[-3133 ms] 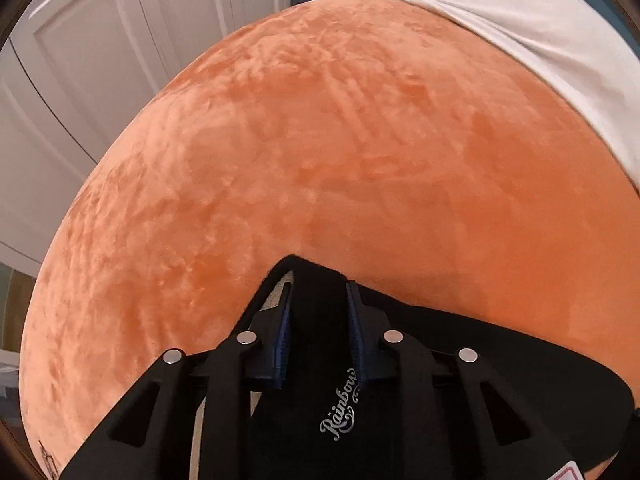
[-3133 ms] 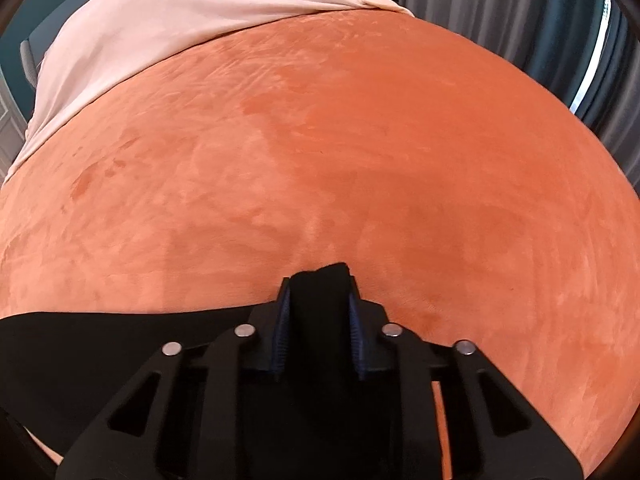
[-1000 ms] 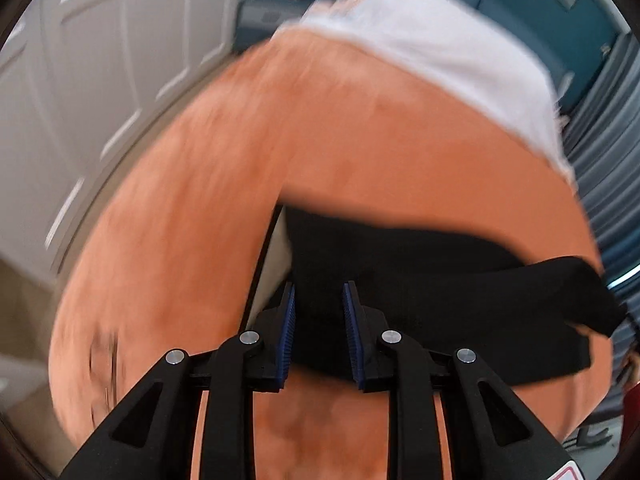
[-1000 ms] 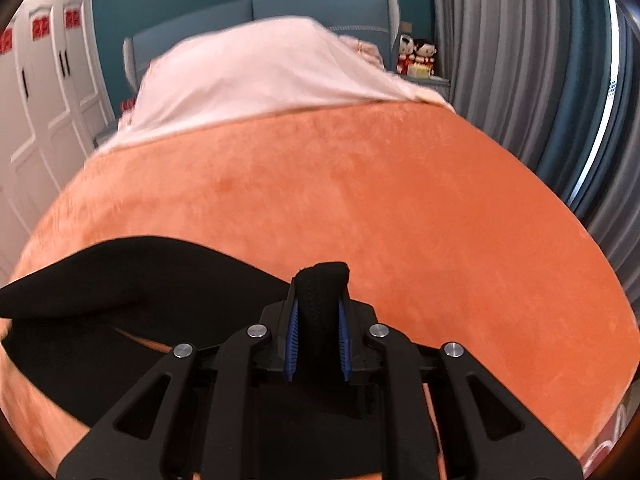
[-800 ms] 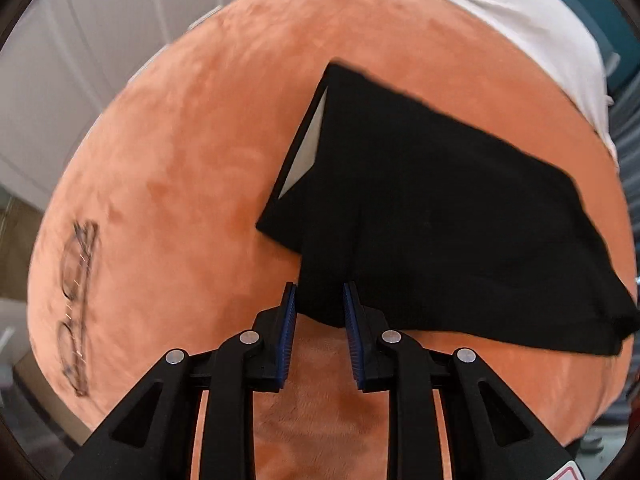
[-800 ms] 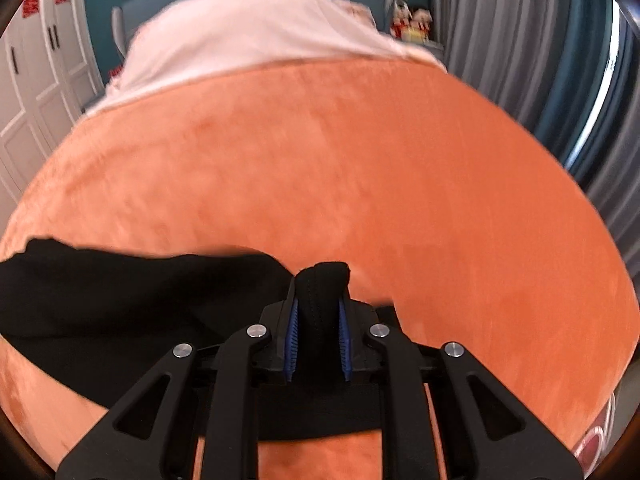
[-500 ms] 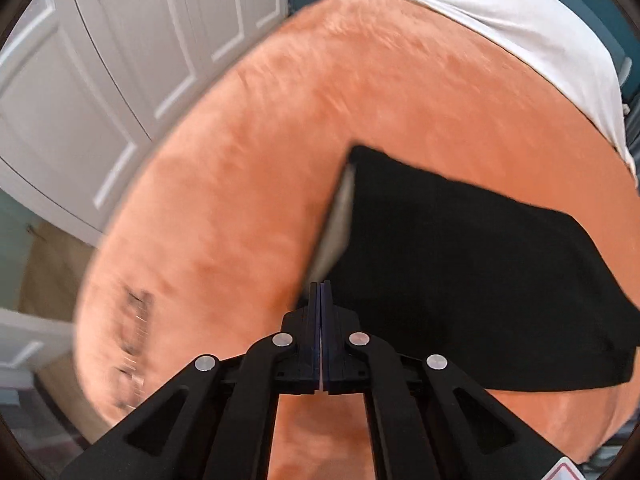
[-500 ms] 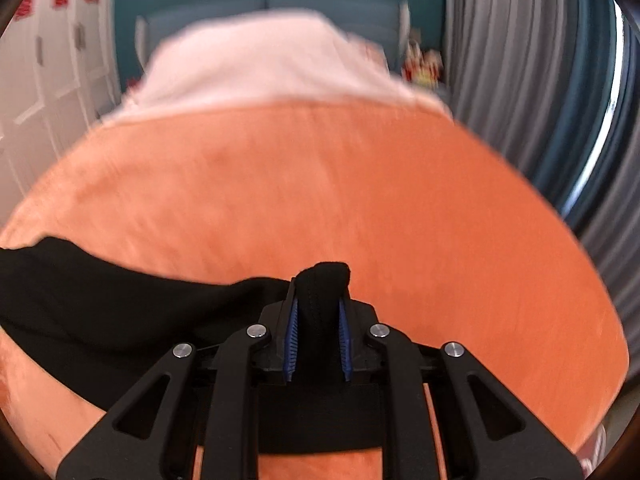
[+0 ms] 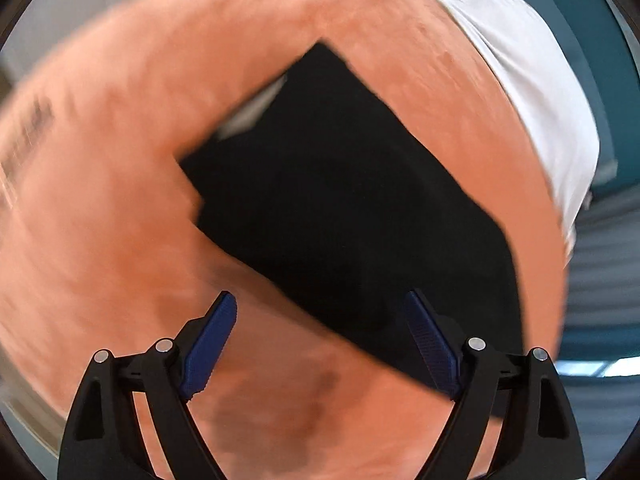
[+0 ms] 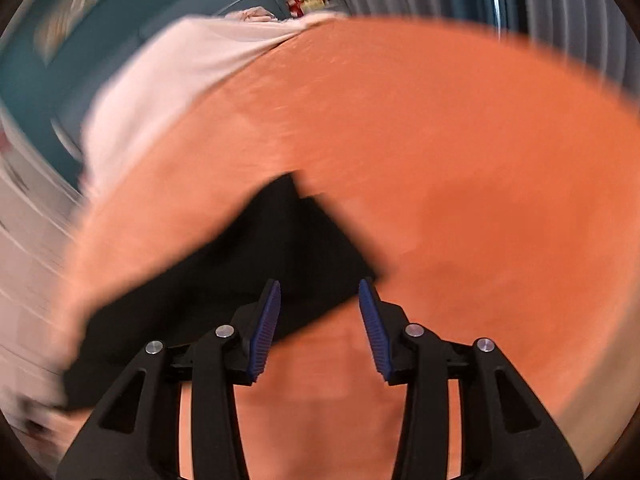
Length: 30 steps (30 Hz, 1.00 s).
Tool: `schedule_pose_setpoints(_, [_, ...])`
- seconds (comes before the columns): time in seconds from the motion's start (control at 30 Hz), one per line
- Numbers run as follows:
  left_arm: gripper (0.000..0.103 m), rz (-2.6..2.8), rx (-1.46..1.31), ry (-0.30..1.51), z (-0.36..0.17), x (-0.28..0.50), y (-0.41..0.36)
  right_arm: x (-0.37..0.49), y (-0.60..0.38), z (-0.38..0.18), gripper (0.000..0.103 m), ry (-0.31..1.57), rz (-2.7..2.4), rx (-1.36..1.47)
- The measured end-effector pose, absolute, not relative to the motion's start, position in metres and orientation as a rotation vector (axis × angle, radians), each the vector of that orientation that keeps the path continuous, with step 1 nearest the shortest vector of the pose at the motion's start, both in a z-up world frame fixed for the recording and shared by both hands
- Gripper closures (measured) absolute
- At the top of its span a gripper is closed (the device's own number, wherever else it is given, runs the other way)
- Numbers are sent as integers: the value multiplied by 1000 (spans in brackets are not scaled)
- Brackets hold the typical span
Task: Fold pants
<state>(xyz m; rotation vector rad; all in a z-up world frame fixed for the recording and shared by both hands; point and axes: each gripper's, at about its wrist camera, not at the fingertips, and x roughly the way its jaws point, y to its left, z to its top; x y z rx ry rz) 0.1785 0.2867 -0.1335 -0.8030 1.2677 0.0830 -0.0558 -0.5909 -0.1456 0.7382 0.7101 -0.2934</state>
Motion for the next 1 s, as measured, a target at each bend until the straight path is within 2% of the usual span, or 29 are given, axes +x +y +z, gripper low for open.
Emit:
schedule_pose_setpoints(0.17, [20, 159, -942, 1316, -155, 195, 285, 28, -582, -162, 62, 780, -194, 982])
schedule_pose_setpoints(0.33, [23, 206, -913, 1392, -177, 220, 284, 109, -584, -181, 63, 939, -279, 924])
schedule_pose_setpoints(0.37, [29, 218, -889, 1405, -177, 225, 282, 110, -580, -187, 67, 955, -296, 918])
schedule_pose_setpoints(0.4, [37, 229, -857, 1411, -179, 231, 280, 117, -579, -199, 92, 990, -358, 904])
schedule_pose_setpoints(0.43, [58, 227, -820, 1419, -177, 237, 278, 125, -578, -201, 100, 1003, -384, 888])
schedule_pose_setpoints(0.47, [70, 219, -794, 1427, -174, 242, 278, 128, -574, -191, 100, 964, -376, 878])
schedule_pose_setpoints(0.53, [77, 174, -785, 1431, -165, 247, 281, 120, -568, -159, 100, 839, -283, 882])
schedule_pose_setpoints(0.57, [78, 142, -778, 1431, -161, 249, 283, 101, -556, -118, 100, 683, -157, 837])
schedule_pose_setpoints(0.67, [77, 72, -751, 1447, -160, 252, 286, 63, -546, -91, 100, 598, -115, 712])
schedule_pose_setpoints(0.7, [77, 70, -737, 1456, -163, 252, 286, 51, -553, -104, 100, 625, -166, 670])
schedule_pose_setpoints(0.77, [78, 74, -720, 1481, -172, 253, 284, 40, -585, -175, 99, 792, -285, 771])
schedule_pose_setpoints(0.83, [78, 77, -715, 1494, -176, 254, 282, 36, -592, -211, 99, 877, -334, 804])
schedule_pose_setpoints(1.0, [82, 48, -645, 1486, -157, 274, 278, 37, -593, -225, 99, 830, -331, 913])
